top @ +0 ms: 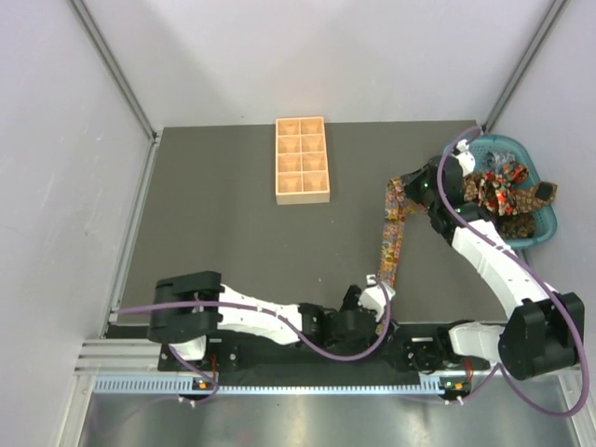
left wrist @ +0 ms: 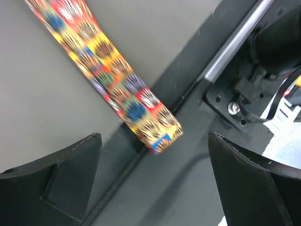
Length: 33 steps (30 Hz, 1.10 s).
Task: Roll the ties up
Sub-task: Move the tie to the center of the board
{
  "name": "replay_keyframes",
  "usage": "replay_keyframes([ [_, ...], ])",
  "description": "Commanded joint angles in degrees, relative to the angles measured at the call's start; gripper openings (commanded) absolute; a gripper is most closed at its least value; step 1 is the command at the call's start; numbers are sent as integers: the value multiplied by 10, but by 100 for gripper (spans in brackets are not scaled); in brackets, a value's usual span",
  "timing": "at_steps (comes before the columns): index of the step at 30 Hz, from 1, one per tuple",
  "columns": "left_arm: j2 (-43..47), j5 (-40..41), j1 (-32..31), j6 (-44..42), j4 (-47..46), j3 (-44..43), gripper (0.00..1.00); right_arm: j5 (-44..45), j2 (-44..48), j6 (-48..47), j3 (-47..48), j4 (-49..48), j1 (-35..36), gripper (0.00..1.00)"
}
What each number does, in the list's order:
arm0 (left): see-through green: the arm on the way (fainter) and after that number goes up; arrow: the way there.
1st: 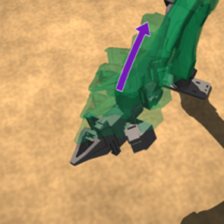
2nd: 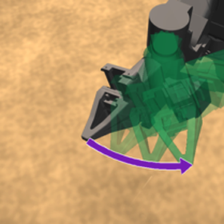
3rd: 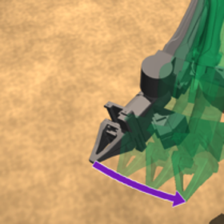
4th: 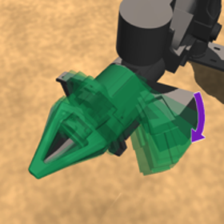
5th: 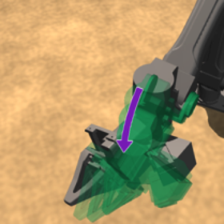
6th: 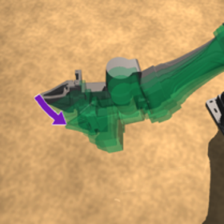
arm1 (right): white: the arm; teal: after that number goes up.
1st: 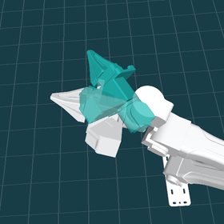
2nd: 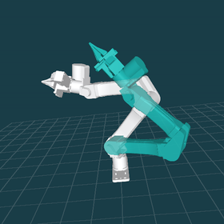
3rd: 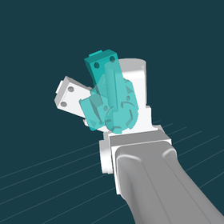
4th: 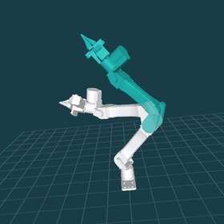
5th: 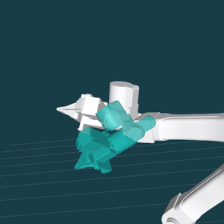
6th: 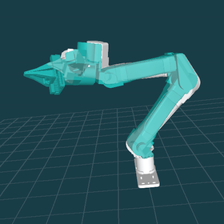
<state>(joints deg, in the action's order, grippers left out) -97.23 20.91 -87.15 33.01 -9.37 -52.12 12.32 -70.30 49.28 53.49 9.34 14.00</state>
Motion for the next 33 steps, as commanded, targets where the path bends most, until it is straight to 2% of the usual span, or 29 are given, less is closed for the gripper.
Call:
replay_keyframes([
  [1,-42,54,-27,59,53,-49,99,-4,9,4,-3,-35,-10,0],
  [5,-81,65,-28,83,91,-83,98,-5,17,5,-8,-38,-12,0],
  [10,-119,69,-28,96,138,-113,85,-5,21,-1,-8,-32,-17,0],
  [14,-114,98,-28,108,178,-105,50,2,17,-5,-2,-21,-21,0],
  [16,-83,118,-23,116,203,-76,43,8,12,-5,4,-11,-22,0],
  [21,32,128,21,127,225,6,34,10,-18,1,27,6,-21,0],
  [28,165,168,68,131,296,82,34,-15,-77,31,50,-9,-20,2],
  [29,175,174,77,133,318,83,33,-24,-82,34,51,-14,-20,4],
  [32,210,185,101,136,338,97,34,-29,-107,47,68,-24,-20,57],
  [33,224,184,106,135,341,102,34,-29,-121,47,80,-24,-20,69],
])
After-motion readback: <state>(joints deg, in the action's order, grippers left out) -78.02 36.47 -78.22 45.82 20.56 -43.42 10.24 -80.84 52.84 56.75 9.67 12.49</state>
